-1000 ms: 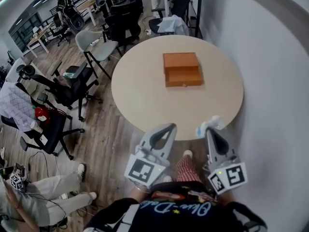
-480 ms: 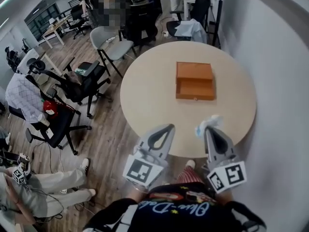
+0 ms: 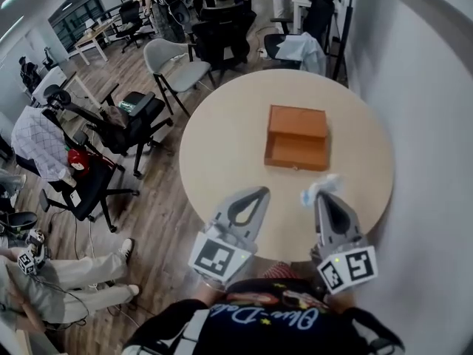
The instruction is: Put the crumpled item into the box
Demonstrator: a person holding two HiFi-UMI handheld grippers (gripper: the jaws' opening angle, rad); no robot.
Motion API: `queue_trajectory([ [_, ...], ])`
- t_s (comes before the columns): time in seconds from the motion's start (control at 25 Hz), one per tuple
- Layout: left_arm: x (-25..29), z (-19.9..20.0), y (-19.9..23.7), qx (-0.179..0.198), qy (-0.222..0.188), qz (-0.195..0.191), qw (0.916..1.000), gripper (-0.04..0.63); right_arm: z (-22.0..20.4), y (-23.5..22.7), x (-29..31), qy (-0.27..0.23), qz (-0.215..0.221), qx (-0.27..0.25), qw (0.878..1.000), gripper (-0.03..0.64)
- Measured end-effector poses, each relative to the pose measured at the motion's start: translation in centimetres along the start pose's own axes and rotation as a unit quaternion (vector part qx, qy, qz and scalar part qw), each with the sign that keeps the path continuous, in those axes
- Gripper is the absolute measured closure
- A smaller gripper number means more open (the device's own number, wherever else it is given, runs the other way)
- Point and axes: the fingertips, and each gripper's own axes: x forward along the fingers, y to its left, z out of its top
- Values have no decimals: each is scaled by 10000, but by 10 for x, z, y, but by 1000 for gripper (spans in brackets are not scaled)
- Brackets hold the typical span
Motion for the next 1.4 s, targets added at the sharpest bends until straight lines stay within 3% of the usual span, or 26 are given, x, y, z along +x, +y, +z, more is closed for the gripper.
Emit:
queue_trajectory([
  [0.64, 78, -9, 7, 53, 234, 475, 9986, 603, -10, -92, 42, 297, 274, 70, 9992, 617],
  [1.08, 104, -35, 48, 106, 668, 586, 9960, 603, -48, -115, 98, 693, 321, 160, 9969, 617],
  [1.4, 124, -47, 80, 70, 696, 542, 9961, 603, -71, -124, 136, 990, 171, 105, 9949, 617],
])
